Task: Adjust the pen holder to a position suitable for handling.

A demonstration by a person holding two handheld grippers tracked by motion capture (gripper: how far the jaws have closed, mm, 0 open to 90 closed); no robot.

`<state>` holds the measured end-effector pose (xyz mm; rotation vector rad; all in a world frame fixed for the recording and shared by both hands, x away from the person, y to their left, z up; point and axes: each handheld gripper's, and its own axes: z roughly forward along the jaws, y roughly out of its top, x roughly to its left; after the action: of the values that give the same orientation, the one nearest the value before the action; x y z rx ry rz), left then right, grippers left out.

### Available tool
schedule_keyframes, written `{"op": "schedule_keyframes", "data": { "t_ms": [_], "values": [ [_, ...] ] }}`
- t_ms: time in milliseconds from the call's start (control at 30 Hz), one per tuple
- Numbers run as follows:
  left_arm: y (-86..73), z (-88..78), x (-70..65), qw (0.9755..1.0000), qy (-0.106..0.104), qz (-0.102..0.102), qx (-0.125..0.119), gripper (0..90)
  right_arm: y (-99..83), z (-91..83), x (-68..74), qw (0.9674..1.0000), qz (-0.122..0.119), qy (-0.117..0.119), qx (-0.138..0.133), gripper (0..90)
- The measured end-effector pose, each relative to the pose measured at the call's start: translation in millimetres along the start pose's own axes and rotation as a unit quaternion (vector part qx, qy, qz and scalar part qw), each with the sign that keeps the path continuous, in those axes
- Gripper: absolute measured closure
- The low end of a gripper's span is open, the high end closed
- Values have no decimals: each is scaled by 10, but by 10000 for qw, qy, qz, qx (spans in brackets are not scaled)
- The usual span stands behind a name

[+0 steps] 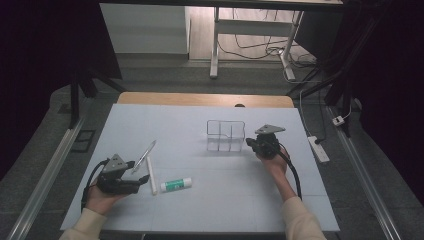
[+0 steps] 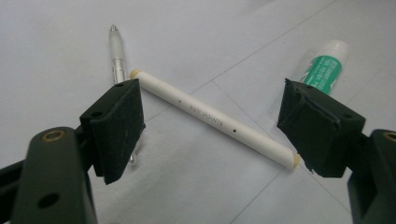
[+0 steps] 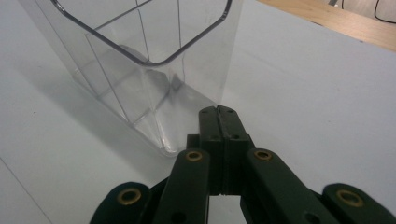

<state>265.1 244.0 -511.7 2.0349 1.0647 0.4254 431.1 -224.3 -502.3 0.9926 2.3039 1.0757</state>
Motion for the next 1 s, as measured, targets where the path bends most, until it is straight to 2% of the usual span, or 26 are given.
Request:
{"op": "schedule_keyframes", "data": {
  "t_ms": [133, 200, 400, 700, 1000],
  "values": [
    [1, 1, 2, 10000, -6, -7, -3, 226, 21, 34, 38, 10000, -15, 44, 6, 889],
    [2, -19, -11, 10000, 12, -6, -86, 227, 21, 48, 53, 10000, -38, -2, 12, 889],
    [5, -15, -14, 10000, 7, -2, -58, 227, 8, 80, 56, 10000, -22, -31, 51, 889],
    [9, -7, -11, 10000, 23, -12, -49, 227, 44, 95, 64, 9999, 7, -143, -59, 889],
    [1, -14, -8, 10000, 46, -33, -46, 227, 114, 163, 121, 9999, 3, -111, -91, 889]
  ]
}}
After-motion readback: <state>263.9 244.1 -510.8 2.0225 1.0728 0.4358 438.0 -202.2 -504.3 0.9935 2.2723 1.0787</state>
